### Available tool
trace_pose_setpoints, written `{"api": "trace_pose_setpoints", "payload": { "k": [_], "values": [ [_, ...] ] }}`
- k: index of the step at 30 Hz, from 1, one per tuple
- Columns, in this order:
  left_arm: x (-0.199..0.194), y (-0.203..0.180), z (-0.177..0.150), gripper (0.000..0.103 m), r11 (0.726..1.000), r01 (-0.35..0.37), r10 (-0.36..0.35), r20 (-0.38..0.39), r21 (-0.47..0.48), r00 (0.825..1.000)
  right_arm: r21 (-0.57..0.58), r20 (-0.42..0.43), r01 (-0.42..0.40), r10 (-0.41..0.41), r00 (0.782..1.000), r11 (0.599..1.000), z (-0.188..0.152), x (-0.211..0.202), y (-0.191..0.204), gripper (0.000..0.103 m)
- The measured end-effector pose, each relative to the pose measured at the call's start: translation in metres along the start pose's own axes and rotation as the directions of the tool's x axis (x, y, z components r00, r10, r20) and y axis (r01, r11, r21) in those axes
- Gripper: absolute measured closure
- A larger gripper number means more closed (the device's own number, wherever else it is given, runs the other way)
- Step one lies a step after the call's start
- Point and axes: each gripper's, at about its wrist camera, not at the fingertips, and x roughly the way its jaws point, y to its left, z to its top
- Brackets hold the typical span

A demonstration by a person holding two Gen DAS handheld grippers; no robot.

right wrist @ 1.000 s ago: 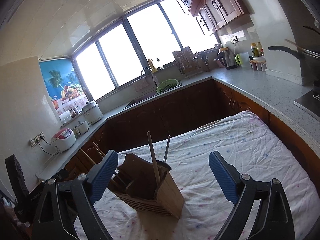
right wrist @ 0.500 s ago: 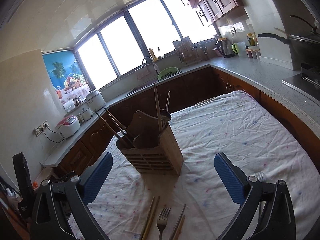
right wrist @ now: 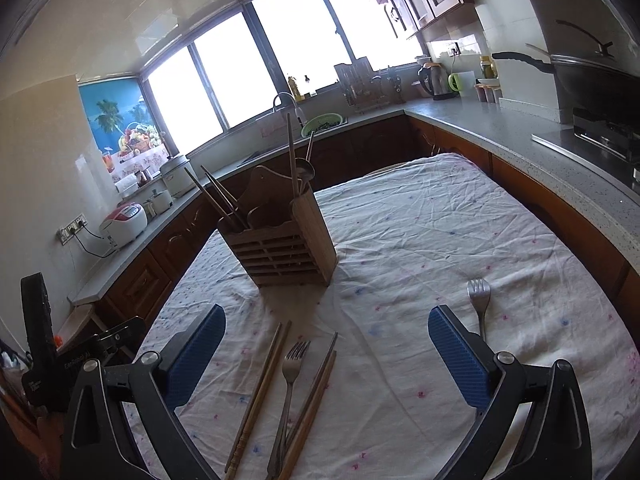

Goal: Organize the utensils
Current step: 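Withdraw both open tools from the holder back over the utensils, then grasp a metal chopstick with the left tool while the right tool grasps a wooden chopstick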

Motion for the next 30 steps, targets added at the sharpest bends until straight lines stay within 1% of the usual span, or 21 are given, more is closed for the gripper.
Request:
{"api": "trace_pose_setpoints", "payload": {
  "k": [4,7,10,19,20,22,24,25,26,27,28,29,30],
  "values": [
    [0.002,0.0,-0.006,0.0,1.0,0.013,-0.013,-0.015,0.014,1.0,-0.007,-0.024,0.013,-0.013,1.0,1.0,-0.009,0.001,-0.003,0.001],
    [0.007,-0.002,-0.007,0.0,1.0,0.01,-0.009,-0.029,0.027,1.0,-0.012,-0.04,0.013,-0.013,0.999,1.0,-0.014,0.004,-0.004,0.001],
    [0.012,-0.004,-0.007,0.0,0.999,0.005,-0.003,-0.036,0.044,0.999,-0.018,-0.054,0.034,-0.035,0.998,0.999,-0.018,0.008,-0.001,0.001],
    [0.048,-0.02,-0.008,0.001,0.992,-0.002,0.018,-0.127,0.126,0.992,-0.005,-0.092,0.048,-0.048,0.995,0.999,-0.02,0.021,-0.006,0.001],
    [0.053,-0.021,-0.008,0.001,0.991,0.0,0.019,-0.139,0.135,0.99,-0.001,-0.099,0.048,-0.048,0.994,0.999,-0.02,0.024,-0.007,0.001],
    [0.063,-0.025,-0.008,0.007,0.989,0.008,0.017,-0.166,0.15,0.986,0.001,-0.11,0.046,-0.045,0.993,0.999,-0.019,0.028,-0.007,0.001],
    [0.073,-0.027,-0.007,0.012,0.987,0.006,0.025,-0.192,0.159,0.981,-0.006,-0.122,0.056,-0.056,0.991,0.998,-0.019,0.033,-0.008,0.002],
    [0.077,-0.028,-0.006,0.014,0.987,0.008,0.025,-0.201,0.161,0.979,-0.009,-0.126,0.058,-0.059,0.99,0.998,-0.019,0.036,-0.008,0.003],
    [0.081,-0.028,-0.005,0.015,0.987,0.006,0.028,-0.206,0.161,0.978,-0.012,-0.131,0.06,-0.061,0.989,0.998,-0.018,0.039,-0.008,0.009],
    [0.086,-0.029,-0.004,0.016,0.986,0.003,0.033,-0.213,0.164,0.977,-0.013,-0.141,0.064,-0.065,0.988,0.998,-0.018,0.042,-0.007,0.017],
    [0.09,-0.03,-0.003,0.018,0.986,0.003,0.035,-0.22,0.167,0.975,-0.014,-0.154,0.063,-0.065,0.986,0.998,-0.018,0.046,-0.007,0.022],
    [0.094,-0.03,-0.002,0.019,0.986,0.005,0.034,-0.229,0.168,0.973,-0.01,-0.169,0.06,-0.061,0.984,0.998,-0.017,0.05,-0.007,0.031],
    [0.098,-0.031,-0.001,0.021,0.985,0.008,0.033,-0.236,0.17,0.971,-0.005,-0.183,0.057,-0.057,0.981,0.998,-0.018,0.055,-0.008,0.037]
  ]
}}
